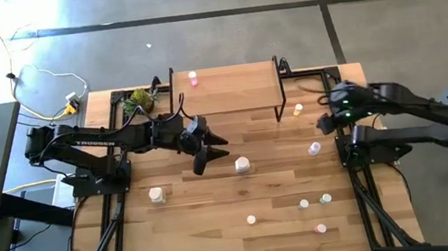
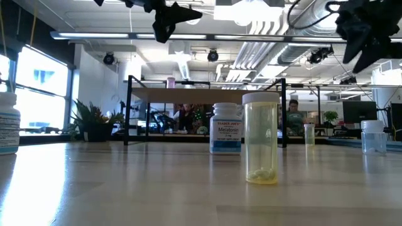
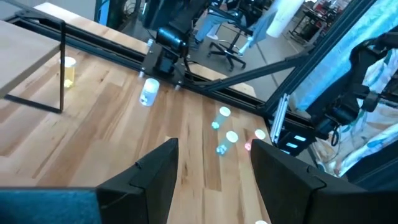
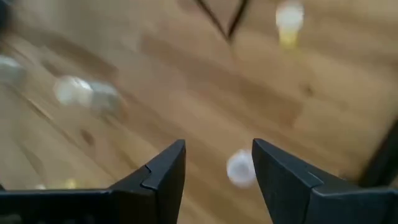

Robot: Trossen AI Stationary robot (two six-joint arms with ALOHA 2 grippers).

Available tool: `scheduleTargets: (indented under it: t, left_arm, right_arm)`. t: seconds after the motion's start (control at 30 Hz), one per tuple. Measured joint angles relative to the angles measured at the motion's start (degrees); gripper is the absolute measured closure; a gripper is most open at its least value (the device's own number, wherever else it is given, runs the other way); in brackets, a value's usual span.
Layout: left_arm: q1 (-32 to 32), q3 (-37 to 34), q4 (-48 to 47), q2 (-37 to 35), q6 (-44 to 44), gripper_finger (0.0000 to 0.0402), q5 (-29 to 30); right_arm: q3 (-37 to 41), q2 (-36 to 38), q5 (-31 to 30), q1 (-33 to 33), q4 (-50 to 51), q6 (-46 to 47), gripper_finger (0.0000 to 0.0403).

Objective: Pick and place medicine bottles onto shelf by color
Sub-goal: Put the white pill bottle on the shelf

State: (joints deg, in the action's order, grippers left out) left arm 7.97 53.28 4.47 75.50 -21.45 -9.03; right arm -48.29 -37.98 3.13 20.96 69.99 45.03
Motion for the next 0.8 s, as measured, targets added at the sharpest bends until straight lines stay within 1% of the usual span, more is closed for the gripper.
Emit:
scheduleTargets:
  t: [0.1, 0.2, 0.33, 0.47, 0.57, 0.7, 0.8]
  left_arm:
    - [0.0, 0.0, -0.06, 0.0, 0.6, 0.0209, -1.27]
    - [-0.02, 0.0, -0.09, 0.0, 0.63, 0.0209, -2.6]
    - [-0.15, 0.0, -0.13, 0.0, 0.63, 0.0209, -2.78]
    - [-0.15, 0.0, -0.21, 0.0, 0.63, 0.0209, -2.78]
    - [-0.15, 0.0, -0.38, 0.0, 0.64, 0.0209, -2.78]
    - [-0.15, 0.02, -0.38, 0.0, 0.63, 0.0209, -2.78]
    - [-0.15, 0.02, -0.38, 0.0, 0.64, 0.0209, -2.83]
  right_arm:
    - [0.0, -5.06, 4.37, -0.01, 0.68, -0.3, 0.0227]
    - [0.3, -9.3, 5.18, -0.01, 1.35, -0.61, 0.0227]
    - [0.3, -13.04, 6.68, -0.01, 1.15, -3.53, 0.0217]
    - [0.3, -15.51, 6.77, -0.04, 1.2, -4.54, 0.0198]
    - [0.3, -16.85, 6.66, -1.22, 1.36, -4.51, 0.0189]
    - [0.34, -17.73, 6.1, -4.8, 1.37, -0.97, 0.0187]
    - [0.34, -17.83, 3.97, -8.46, 1.41, 2.64, 0.0187]
